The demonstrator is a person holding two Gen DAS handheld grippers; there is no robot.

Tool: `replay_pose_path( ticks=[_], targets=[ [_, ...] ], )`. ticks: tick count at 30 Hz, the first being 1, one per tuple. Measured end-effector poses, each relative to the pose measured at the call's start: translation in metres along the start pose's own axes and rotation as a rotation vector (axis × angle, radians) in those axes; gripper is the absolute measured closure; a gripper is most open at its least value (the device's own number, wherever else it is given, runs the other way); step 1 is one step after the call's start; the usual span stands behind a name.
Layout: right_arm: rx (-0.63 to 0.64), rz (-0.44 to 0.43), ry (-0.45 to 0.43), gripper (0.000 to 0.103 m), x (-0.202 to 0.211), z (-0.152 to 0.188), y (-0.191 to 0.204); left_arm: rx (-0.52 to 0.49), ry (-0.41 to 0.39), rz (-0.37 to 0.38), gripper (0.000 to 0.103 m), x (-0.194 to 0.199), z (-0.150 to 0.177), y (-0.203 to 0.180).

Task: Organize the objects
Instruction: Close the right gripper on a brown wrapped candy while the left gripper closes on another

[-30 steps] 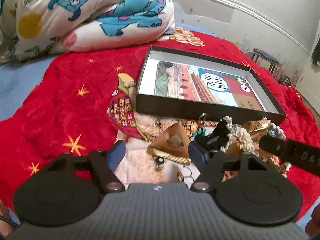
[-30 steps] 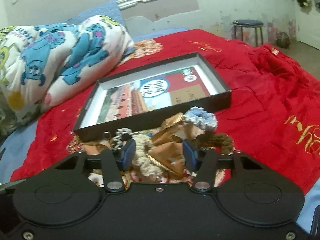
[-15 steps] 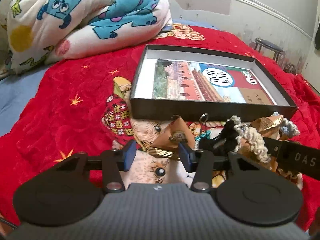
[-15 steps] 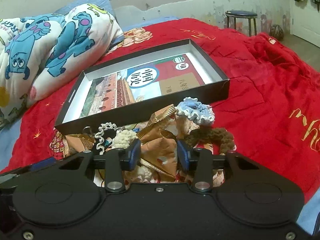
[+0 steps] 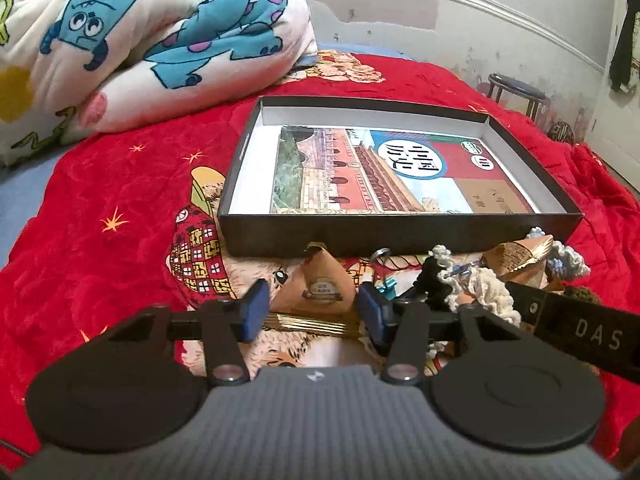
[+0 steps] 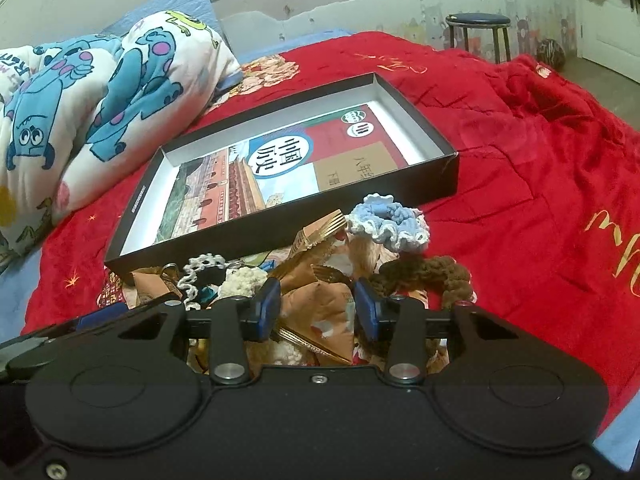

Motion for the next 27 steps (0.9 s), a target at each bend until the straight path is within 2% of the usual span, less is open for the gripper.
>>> replay_pose_path(
  ticks=[2,5,9,11,14,17,23,27],
  targets=[
    [0.001,0.000,0.002,0.063,0.000,0.000,0.000,-0.012,-0.003,-0.006,0.059,0.000,0.001,-0.002],
    [-0.003,0.000,0.004,0.063,-0.001,0.000,0.000,-0.021,-0.006,-0.004,0.063,0.001,0.001,-0.004],
    [0.005,0.010,0.019,0.063,-0.004,0.001,0.001,0.008,-0.013,-0.001,0.061,0.001,0.004,-0.002],
    [0.011,0.014,0.021,0.063,-0.004,0.001,0.002,0.021,-0.015,-0.006,0.050,0.000,0.005,0.000],
    [0.014,0.016,0.022,0.063,-0.004,0.002,0.002,0.024,-0.018,-0.019,0.046,-0.002,0.008,0.001],
    [0.004,0.012,0.030,0.063,-0.005,0.001,0.001,-0.001,-0.016,-0.028,0.047,-0.005,0.011,-0.002],
    [-0.007,0.008,0.048,0.063,-0.007,-0.001,0.000,-0.017,-0.019,-0.034,0.057,-0.004,0.013,-0.005],
    [-0.028,0.001,0.056,0.064,-0.007,-0.002,-0.003,-0.039,-0.028,-0.042,0.061,-0.001,0.013,-0.009]
  ],
)
Point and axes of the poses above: each gripper's, at about its wrist camera, not at the fingertips, and x roughly against the way its jaws point, y to its left, z to its underside, the point moved 2 cm from there along -x, roughly the way its jaws point, and after that the axes turned 8 degrees about -x, right-handed, at the moved point
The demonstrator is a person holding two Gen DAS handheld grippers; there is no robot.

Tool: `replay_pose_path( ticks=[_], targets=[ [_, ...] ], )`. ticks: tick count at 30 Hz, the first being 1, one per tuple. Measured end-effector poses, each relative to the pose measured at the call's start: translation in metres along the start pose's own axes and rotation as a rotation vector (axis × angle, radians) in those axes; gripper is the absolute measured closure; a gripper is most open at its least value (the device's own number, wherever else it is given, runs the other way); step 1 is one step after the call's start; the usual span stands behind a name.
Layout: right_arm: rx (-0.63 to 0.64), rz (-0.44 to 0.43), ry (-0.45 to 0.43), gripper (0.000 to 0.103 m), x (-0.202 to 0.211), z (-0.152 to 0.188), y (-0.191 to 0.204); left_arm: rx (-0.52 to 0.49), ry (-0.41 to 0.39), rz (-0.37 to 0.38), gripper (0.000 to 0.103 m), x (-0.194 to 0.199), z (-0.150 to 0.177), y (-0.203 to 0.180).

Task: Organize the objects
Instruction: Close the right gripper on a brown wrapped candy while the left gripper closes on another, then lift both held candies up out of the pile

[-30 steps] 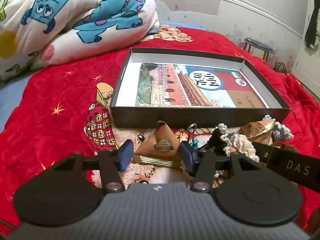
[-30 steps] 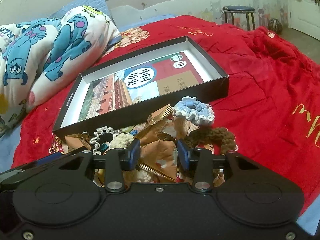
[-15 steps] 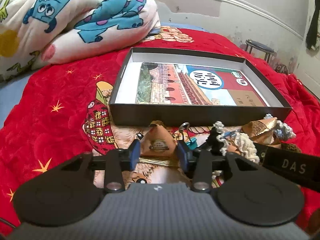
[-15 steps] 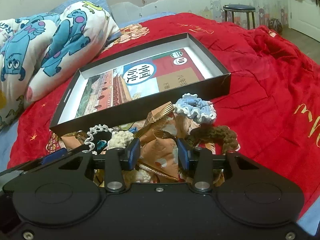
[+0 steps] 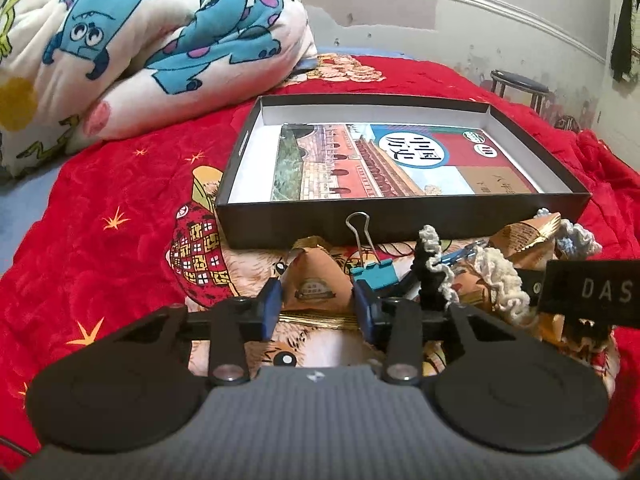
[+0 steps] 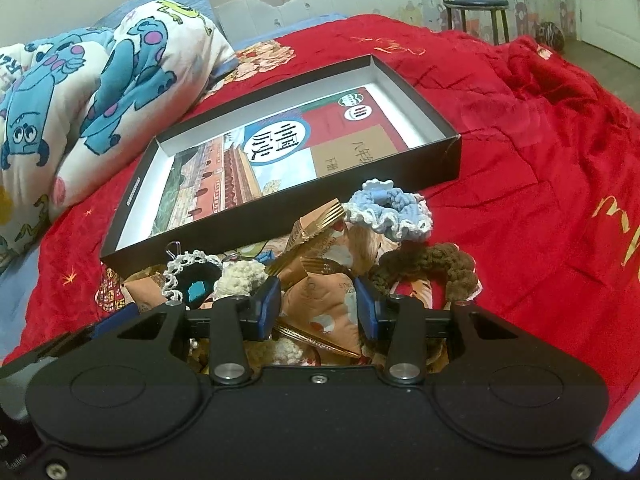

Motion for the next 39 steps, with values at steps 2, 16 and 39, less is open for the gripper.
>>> replay_pose_path(
  ticks=[2,16,39],
  targets=[
    [-0.008,-0.002,0.002,0.065,0.000,0.000,-0.001,0.003,0.000,-0.001,0.063,0.002,0.000,0.000],
    [-0.055,-0.003,0.005,0.070,0.008,-0.004,-0.006,0.034,-0.018,-0.002,0.067,0.011,0.000,0.001],
    [-0.060,-0.121,-0.063,0.073,0.038,-0.008,0.005,0.093,-0.059,0.005,0.070,0.033,0.000,0.010]
  ],
)
Point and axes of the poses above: each gripper's, at about its wrist camera, not at the fingertips, and x roughly against the way its jaws point, y to its left, z to its underside, the point moved 2 cm from there along -x, roughly the way its jaws point, and after that the axes turned 8 degrees about -x, right-handed, at the moved point
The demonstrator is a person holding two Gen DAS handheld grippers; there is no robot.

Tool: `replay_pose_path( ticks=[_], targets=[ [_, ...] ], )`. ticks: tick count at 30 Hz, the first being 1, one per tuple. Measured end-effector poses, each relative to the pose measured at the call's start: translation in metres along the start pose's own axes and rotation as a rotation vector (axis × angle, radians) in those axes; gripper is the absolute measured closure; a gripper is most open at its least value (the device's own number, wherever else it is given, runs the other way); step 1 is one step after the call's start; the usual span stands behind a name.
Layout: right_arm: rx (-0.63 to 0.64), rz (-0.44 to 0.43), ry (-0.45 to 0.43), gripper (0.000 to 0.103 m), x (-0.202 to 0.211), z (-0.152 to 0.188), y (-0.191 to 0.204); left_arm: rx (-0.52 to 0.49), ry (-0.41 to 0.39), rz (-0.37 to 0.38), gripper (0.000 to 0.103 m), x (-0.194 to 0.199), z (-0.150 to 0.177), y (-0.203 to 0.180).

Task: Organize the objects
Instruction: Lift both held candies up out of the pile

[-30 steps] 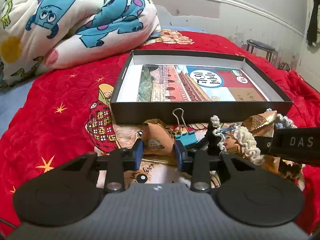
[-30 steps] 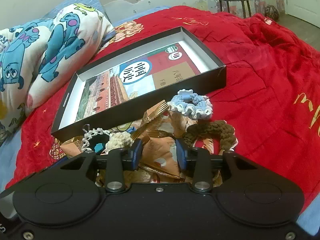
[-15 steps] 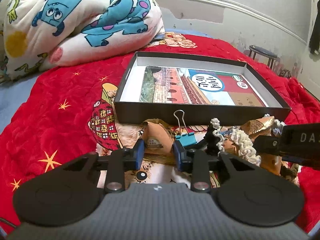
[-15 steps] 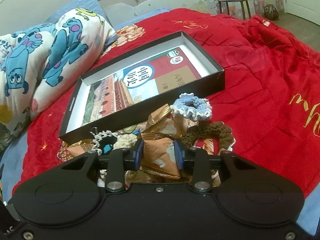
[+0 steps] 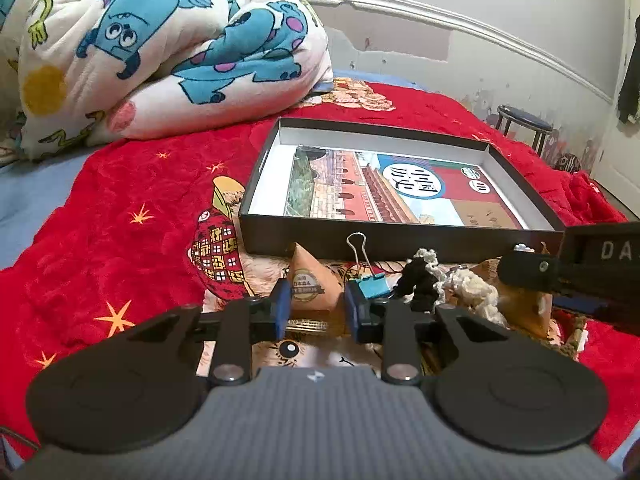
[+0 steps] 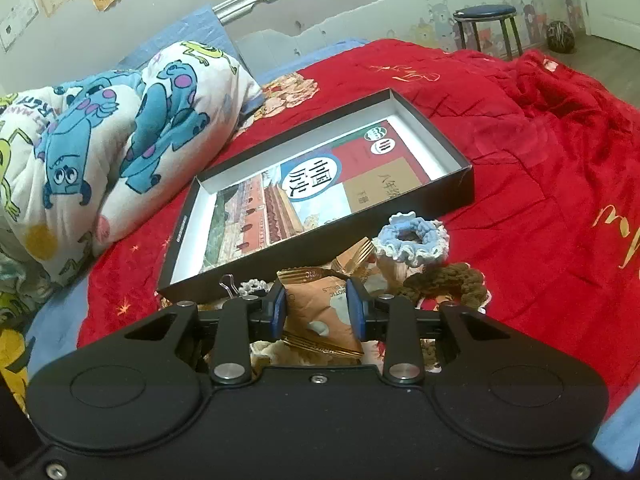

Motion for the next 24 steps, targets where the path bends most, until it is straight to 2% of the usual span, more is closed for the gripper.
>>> replay_pose_path(
  ticks=[11,16,18,24],
  targets=[
    [0.004,0.019,-0.012,0.073,0.003,0.000,0.001,-0.006,0.004,0.001,0.073,0.001,0.000,-0.001],
    [-0.006,0.001,-0.021,0.073,0.005,-0.002,0.000,-0.009,0.001,-0.001,0.075,0.000,0.000,-0.001],
    [-0.014,-0.012,-0.027,0.073,0.006,-0.003,-0.001,-0.004,-0.001,0.004,0.087,0.001,-0.001,-0.001],
    [-0.026,-0.070,-0.054,0.073,0.012,-0.005,0.001,-0.008,0.009,0.014,0.086,-0.001,-0.001,-0.001]
  ],
)
Point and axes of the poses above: each gripper's, at about its wrist camera, not at the fingertips, and x roughly against the way its jaws point, y to its left, z to its underside, the point moved 2 cm from there along -x, roughly the way its jaws point, and after that the axes turned 8 degrees about -x, right-handed, at the moved point
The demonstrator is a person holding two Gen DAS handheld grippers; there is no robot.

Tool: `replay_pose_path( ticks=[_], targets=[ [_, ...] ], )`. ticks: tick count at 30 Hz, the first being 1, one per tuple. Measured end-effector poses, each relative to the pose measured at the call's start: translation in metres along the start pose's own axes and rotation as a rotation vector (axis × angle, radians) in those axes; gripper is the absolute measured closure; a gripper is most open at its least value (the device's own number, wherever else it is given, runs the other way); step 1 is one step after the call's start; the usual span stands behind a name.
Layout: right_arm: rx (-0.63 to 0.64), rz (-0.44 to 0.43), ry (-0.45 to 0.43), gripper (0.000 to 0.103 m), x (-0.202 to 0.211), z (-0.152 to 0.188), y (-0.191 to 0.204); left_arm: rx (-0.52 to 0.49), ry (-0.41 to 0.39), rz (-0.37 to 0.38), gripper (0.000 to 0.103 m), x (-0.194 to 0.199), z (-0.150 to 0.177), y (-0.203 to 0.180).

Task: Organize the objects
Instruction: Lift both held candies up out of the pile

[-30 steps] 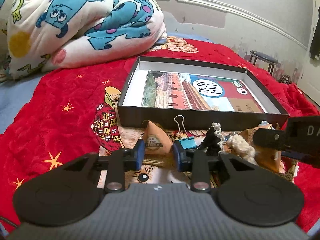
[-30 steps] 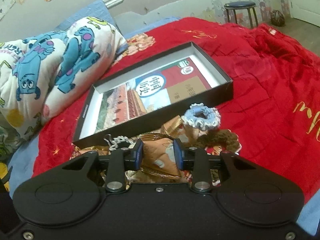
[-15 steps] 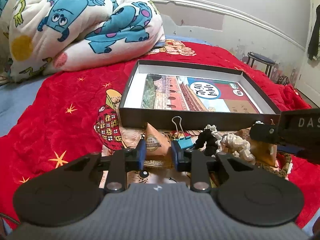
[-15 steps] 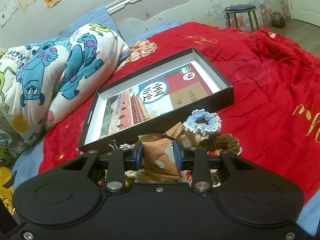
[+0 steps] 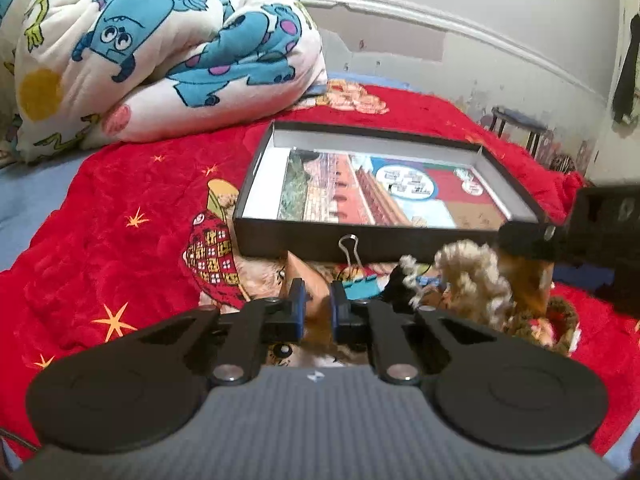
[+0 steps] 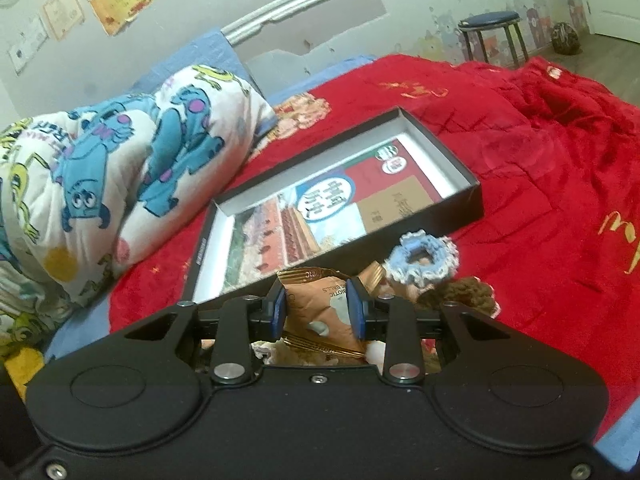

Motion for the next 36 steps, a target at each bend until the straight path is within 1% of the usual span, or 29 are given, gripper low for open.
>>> replay_pose_path(
  ticks=[1,3,4,5,7,8,12,13,14,17,22,28,32,36],
  targets=[
    [0.001,-0.009,-0.003,0.073,0.001,0.000,0.001,-0.001,0.008,-0.003,0.085,-0.001,0.001,0.000],
    [0.006,-0.019,-0.006,0.073,0.002,0.000,0.004,0.003,0.016,0.005,0.078,-0.003,0.002,0.001],
    [0.009,-0.018,-0.006,0.073,0.002,0.000,0.005,-0.001,0.021,0.003,0.071,-0.004,0.002,0.000],
    [0.012,-0.015,-0.005,0.073,0.002,0.001,0.006,-0.007,0.024,-0.004,0.059,-0.005,0.003,-0.001],
    [0.009,-0.009,0.000,0.073,0.001,0.001,0.006,-0.021,0.026,-0.028,0.051,-0.009,0.004,-0.003],
    [0.004,-0.008,0.002,0.073,0.001,0.001,0.005,-0.027,0.030,-0.030,0.049,-0.011,0.005,-0.004],
    [-0.011,0.001,0.013,0.073,-0.002,0.000,0.001,-0.029,0.040,-0.038,0.048,-0.021,0.004,-0.005],
    [-0.013,0.001,0.014,0.073,-0.003,0.000,0.000,-0.042,0.044,-0.040,0.054,-0.023,0.004,-0.006],
    [-0.014,0.001,0.015,0.073,-0.003,0.000,-0.001,-0.057,0.054,-0.046,0.066,-0.026,0.005,-0.007],
    [-0.020,-0.003,0.020,0.073,-0.006,0.000,-0.003,-0.052,0.062,-0.046,0.069,-0.028,0.006,-0.006],
    [-0.034,-0.004,0.031,0.073,-0.009,0.000,-0.005,-0.074,0.040,-0.078,0.071,-0.023,0.005,-0.008],
    [-0.034,-0.004,0.015,0.073,-0.005,-0.002,-0.004,-0.028,0.030,-0.088,0.071,-0.014,0.002,0.000],
    [-0.023,-0.011,0.002,0.073,-0.002,-0.002,-0.002,-0.029,0.015,-0.085,0.071,-0.005,0.001,0.000],
    [-0.032,-0.020,-0.006,0.073,-0.001,-0.004,-0.002,-0.050,-0.003,-0.077,0.071,0.003,0.000,-0.002]
  ],
)
Point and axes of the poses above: each gripper's, at about its wrist camera, not at the fingertips, and x roughly against the way its jaws point, y to its left, z to its underside, the point moved 2 cm from there along -x, roughly the way its jaws point, and after that the axes turned 8 degrees about -x, right-handed, at the moved point
